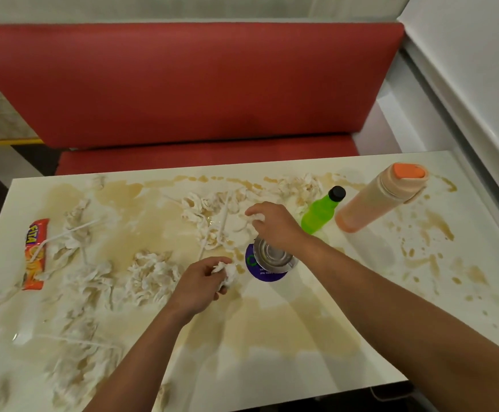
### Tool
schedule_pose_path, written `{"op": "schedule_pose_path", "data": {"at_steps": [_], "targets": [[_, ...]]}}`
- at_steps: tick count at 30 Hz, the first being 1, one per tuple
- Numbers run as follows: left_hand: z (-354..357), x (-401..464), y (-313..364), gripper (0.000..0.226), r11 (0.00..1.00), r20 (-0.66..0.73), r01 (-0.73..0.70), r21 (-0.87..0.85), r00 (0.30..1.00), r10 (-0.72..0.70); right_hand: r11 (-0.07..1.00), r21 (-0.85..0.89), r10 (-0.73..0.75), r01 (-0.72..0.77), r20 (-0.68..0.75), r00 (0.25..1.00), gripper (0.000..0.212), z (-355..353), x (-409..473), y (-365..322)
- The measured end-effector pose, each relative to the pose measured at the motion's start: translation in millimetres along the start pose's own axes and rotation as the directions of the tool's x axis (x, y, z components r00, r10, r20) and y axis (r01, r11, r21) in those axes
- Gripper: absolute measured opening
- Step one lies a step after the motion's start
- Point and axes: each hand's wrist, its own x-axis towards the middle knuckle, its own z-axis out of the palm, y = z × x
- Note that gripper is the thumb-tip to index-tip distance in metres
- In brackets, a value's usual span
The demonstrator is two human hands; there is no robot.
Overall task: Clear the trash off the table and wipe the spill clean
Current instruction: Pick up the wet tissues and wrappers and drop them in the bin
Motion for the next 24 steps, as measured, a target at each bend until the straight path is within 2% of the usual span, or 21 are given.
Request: {"op": "schedule_pose_path", "data": {"at_steps": [5,8,11,16,24], "targets": [[4,-3,2,0.026,0.991,0.056,0.013,-0.134,0.998,-0.006,0.959,0.281,0.065,-0.039,-0.083,0.994,0.024,-25,-59,-2],[10,-5,3,0.039,0.997,0.073,-0.055,-0.058,0.996,0.059,0.911,0.409,0.117,-0.059,-0.12,0.986,0.027,-32,-99,5],[22,-9,5,0.042,0.995,0.083,-0.103,-0.007,0.991,0.103,0.862,0.504,0.163,-0.05,-0.183,0.969,0.03,-37,-133,14],[54,-11,17,0.035,0.982,0.12,-0.169,0.088,0.98,0.158,0.811,0.58,0.262,-0.077,-0.242,0.934,0.03,-47,-175,42],[124,-11,34,0.025,0.96,0.238,-0.206,0.191,0.958,0.158,0.765,0.636,0.37,-0.106,-0.299,0.88,0.028,-78,-234,95]]}}
